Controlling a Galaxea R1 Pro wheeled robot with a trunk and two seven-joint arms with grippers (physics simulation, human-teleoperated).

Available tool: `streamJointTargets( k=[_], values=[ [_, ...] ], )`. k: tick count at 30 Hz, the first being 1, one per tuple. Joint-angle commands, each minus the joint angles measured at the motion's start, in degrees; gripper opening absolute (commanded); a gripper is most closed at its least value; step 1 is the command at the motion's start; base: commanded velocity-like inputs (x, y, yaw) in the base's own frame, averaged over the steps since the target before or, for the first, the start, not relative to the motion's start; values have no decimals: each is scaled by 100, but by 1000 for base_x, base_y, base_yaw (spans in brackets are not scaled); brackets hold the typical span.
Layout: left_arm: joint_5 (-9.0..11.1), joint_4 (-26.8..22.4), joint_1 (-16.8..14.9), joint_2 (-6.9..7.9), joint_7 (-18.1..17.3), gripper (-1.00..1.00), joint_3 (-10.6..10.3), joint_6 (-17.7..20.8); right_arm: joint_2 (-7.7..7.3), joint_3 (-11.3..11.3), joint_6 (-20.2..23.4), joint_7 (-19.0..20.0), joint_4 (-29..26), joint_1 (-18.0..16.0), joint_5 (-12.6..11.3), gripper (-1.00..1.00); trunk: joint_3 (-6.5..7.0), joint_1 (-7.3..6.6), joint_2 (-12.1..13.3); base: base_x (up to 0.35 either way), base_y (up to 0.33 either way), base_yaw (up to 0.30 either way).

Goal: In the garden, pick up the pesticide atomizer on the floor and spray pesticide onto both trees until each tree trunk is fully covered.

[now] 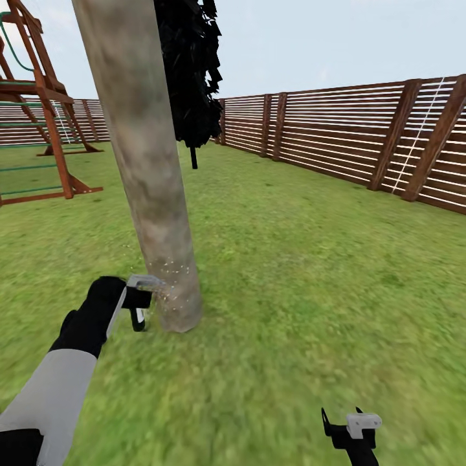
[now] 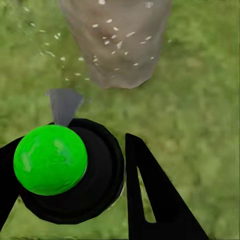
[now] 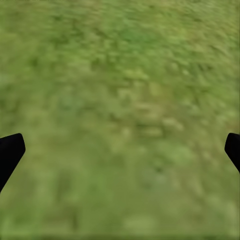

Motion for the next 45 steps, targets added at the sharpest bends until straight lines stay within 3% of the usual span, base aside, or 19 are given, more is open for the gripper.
streamJointTargets(
  k=[1,3,9,15,17,20,22,24,28,30,35,38,40,41,43,45],
  values=[
    [67,0,-2,67,-1,-100,0,7,0,0,0,0,-2,0,0,100,0,0,0,0,0,0],
    [70,-5,11,78,-2,-100,-19,5,0,0,0,0,1,-1,0,100,0,0,0,0,0,0],
    [63,-135,-11,-139,-2,-100,-58,9,0,0,0,1,3,-2,0,100,0,0,0,167,0,0],
    [71,-345,-12,86,-2,-100,-20,37,0,0,0,0,-1,0,0,100,0,0,0,6,0,0],
    [75,-413,-18,-7,-2,-100,-47,48,0,0,0,0,0,0,0,100,0,0,0,0,0,0],
    [51,-663,-47,-328,-2,-100,-64,70,0,0,0,0,-1,-1,0,100,0,0,0,0,0,0],
    [56,-772,-54,-364,-2,-100,-62,77,0,0,0,0,-1,0,0,100,0,0,0,0,0,0],
    [71,-879,-56,-307,-2,-100,-30,82,0,0,0,0,0,-1,0,100,0,0,0,0,0,0],
    [78,-1004,-56,-39,-10,-100,4,88,0,0,0,0,-1,-1,0,100,0,0,0,0,0,0],
    [86,-1013,-55,-12,-10,-100,6,88,0,0,0,0,-3,-3,0,100,0,0,0,0,0,0],
    [80,-1037,-53,-395,-11,-100,-56,88,0,0,0,0,-2,0,0,100,0,0,0,0,0,0],
    [76,-1118,-48,-263,-11,-100,1,88,0,0,0,0,-3,1,0,100,0,0,0,0,0,0],
    [84,-1125,-4,65,-83,-100,17,88,0,0,0,0,-1,0,0,100,0,0,0,0,0,0],
    [80,-1121,16,120,-182,-100,19,85,0,0,0,0,1,-1,0,100,0,0,0,0,0,0],
    [68,-1061,38,151,-311,-100,-16,72,0,0,0,0,1,0,0,100,0,0,0,0,0,0],
    [48,-749,67,91,-354,-100,-51,51,0,0,0,0,-1,0,0,100,0,0,0,0,0,0]
  ],
)
